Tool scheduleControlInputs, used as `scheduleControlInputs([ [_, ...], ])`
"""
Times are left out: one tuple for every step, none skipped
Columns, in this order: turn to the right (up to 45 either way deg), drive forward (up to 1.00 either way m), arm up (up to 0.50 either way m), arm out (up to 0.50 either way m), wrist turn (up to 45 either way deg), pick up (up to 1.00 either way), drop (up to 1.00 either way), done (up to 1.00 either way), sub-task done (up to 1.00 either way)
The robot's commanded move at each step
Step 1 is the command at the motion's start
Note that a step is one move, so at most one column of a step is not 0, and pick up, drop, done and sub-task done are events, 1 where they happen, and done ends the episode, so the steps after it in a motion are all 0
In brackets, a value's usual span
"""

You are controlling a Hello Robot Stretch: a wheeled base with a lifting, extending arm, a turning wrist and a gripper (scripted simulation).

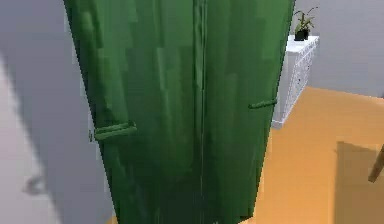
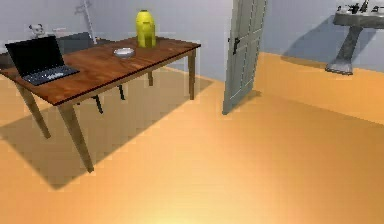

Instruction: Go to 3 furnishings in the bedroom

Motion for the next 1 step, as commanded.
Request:
scheduleControlInputs([
  [0.0,0.00,0.00,0.00,0.0,0.00,0.00,1.00,0.00],
])
